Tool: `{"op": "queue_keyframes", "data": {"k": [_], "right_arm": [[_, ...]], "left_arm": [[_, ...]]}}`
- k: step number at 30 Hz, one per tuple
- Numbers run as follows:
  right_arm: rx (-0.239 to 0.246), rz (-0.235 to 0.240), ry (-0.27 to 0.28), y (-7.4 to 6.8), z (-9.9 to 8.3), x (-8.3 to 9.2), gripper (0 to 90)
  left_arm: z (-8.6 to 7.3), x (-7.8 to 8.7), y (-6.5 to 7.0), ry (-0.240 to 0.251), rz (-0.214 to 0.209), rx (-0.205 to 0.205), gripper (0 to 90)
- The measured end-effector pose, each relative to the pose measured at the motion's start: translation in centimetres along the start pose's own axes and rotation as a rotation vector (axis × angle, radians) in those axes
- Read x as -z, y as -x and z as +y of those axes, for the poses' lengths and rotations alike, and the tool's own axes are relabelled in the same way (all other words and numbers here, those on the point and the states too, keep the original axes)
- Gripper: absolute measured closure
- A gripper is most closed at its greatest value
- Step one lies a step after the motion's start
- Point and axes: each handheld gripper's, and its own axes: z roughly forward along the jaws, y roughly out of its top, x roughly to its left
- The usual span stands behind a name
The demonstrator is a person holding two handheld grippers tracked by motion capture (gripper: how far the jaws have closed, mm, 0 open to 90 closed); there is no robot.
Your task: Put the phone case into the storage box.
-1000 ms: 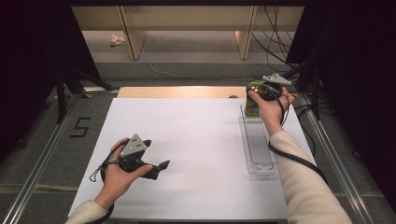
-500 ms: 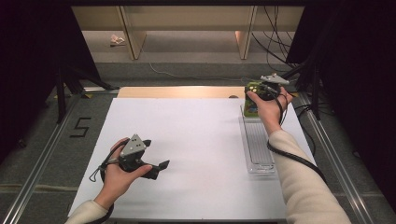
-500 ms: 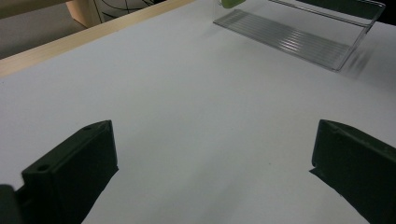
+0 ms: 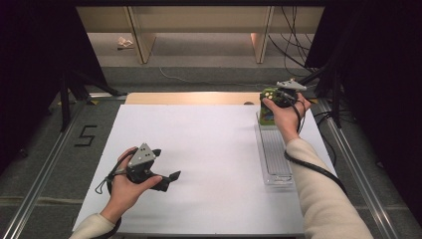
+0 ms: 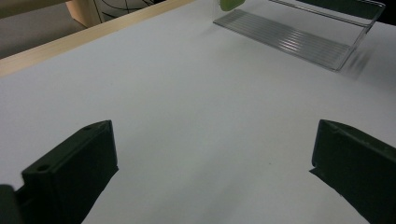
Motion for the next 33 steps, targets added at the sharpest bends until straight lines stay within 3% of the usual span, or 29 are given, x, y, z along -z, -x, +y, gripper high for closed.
{"op": "queue_keyframes", "data": {"k": [33], "right_arm": [[-0.009,0.0,-0.025,0.1,-1.3,-1.1,16.5]], "left_arm": [[0.0,0.0,0.0,-0.003,-0.003,-0.001,0.0]]}}
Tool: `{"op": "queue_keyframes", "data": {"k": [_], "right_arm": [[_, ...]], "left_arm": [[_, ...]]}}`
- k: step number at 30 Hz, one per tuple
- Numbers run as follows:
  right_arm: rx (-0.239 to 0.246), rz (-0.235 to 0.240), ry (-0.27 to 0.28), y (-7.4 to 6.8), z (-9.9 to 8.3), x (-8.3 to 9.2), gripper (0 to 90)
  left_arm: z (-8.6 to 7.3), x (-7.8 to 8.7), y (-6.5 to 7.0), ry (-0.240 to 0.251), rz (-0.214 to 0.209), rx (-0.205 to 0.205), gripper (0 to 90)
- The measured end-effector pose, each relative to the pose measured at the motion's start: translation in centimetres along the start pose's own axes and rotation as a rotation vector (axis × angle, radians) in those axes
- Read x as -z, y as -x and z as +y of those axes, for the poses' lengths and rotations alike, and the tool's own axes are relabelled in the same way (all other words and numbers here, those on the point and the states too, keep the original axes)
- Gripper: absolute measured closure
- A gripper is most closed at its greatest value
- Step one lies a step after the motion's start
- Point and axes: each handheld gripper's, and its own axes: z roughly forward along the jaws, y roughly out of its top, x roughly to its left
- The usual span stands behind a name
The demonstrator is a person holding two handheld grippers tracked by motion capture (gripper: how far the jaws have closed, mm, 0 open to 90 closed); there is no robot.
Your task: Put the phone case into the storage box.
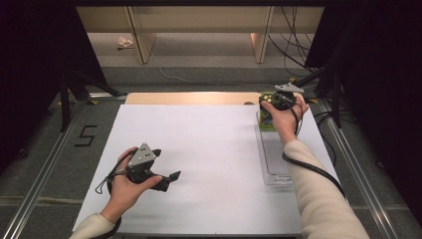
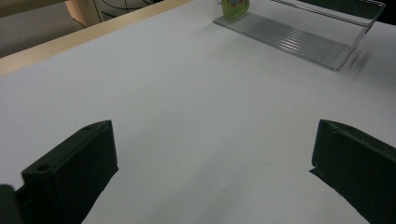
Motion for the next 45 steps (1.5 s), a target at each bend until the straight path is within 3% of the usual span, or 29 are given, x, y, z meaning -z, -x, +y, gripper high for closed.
{"op": "queue_keyframes", "data": {"k": [9,21,45], "right_arm": [[-0.001,-0.007,-0.002,-0.1,-0.1,-0.2,14.8],[-0.029,-0.014,-0.029,0.1,-0.2,-0.3,3.0],[-0.043,-0.009,-0.016,0.0,0.0,2.2,3.6]], "left_arm": [[0.0,0.0,0.0,0.0,-0.001,0.0,0.0],[0.0,0.0,0.0,-0.001,0.0,-0.001,0.0],[0.0,0.0,0.1,0.002,0.003,-0.002,0.0]]}}
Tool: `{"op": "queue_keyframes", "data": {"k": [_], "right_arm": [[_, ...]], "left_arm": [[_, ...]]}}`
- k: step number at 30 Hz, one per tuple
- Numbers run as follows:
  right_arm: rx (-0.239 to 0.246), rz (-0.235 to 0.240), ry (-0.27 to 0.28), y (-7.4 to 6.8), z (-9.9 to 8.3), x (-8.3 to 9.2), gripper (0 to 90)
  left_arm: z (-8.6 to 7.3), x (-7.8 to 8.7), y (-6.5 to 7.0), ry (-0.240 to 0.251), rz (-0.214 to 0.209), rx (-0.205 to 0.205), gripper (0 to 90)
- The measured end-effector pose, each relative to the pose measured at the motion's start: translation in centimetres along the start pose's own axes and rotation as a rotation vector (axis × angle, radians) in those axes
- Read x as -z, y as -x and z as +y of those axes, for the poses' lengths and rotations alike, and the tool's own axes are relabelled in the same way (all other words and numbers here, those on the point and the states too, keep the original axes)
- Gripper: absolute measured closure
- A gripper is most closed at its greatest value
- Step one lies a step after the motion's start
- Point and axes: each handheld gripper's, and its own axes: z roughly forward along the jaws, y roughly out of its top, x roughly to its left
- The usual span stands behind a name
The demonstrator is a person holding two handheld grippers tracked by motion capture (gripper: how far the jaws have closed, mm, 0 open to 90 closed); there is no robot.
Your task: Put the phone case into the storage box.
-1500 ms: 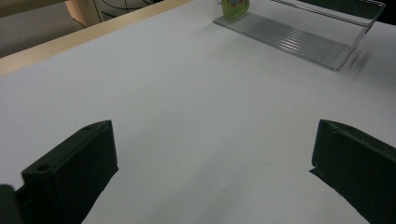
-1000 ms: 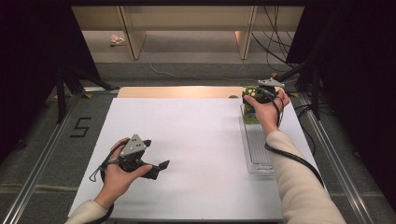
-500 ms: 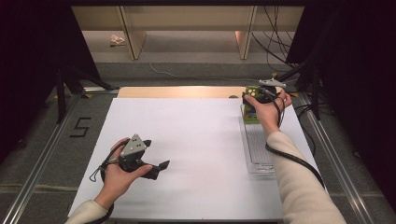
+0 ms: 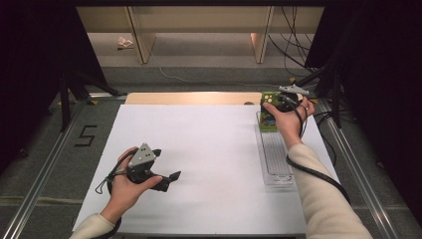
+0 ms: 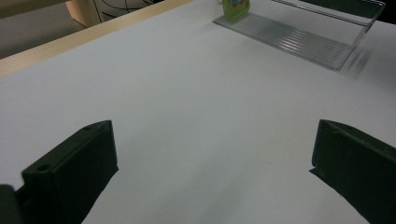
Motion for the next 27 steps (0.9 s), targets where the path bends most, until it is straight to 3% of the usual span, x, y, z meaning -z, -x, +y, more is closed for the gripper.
{"op": "queue_keyframes", "data": {"k": [6,9,20,27], "right_arm": [[0.012,0.008,-0.001,-0.1,0.1,0.9,4.1],[-0.014,0.033,0.003,0.1,-0.1,1.4,4.1],[0.024,0.053,0.027,0.2,-0.5,3.9,5.2],[0.048,0.091,0.042,-0.4,-1.2,5.6,5.8]], "left_arm": [[0.0,0.0,0.0,-0.001,0.0,0.0,0.0],[0.0,0.0,0.0,0.001,0.002,0.001,0.0],[0.0,0.0,0.0,-0.001,0.005,0.001,0.0],[0.0,0.0,0.0,-0.001,0.007,0.001,0.0]]}}
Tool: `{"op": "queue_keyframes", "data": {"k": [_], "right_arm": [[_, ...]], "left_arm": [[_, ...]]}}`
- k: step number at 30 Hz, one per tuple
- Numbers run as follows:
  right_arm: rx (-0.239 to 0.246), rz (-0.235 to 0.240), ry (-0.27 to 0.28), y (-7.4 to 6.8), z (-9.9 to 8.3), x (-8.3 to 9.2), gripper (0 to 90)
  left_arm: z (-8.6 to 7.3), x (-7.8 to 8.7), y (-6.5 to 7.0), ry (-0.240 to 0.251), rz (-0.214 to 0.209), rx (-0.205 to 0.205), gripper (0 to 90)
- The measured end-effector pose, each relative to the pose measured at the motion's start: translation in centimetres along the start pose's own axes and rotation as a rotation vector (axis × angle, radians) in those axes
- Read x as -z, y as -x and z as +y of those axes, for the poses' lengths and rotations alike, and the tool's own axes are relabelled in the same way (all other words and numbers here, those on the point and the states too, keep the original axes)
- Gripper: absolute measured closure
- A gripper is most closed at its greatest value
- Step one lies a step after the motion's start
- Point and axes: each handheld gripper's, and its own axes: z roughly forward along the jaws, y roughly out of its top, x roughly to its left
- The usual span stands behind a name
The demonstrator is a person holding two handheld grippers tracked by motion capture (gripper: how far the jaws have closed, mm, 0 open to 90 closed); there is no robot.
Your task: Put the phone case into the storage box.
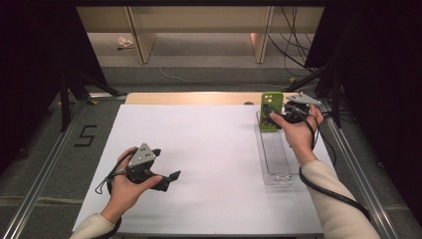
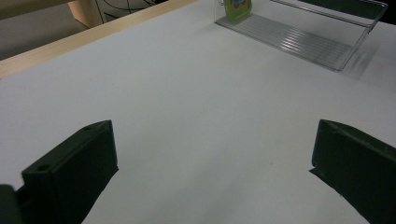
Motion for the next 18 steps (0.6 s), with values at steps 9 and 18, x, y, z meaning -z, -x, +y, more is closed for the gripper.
{"op": "queue_keyframes", "data": {"k": [9,18], "right_arm": [[0.051,0.05,0.004,-0.8,-0.6,2.2,6.0],[0.069,0.119,0.01,-1.8,-1.4,4.3,7.0]], "left_arm": [[0.0,0.0,0.0,0.002,0.001,0.001,0.0],[0.0,0.0,0.0,0.0,0.004,0.0,0.0]]}}
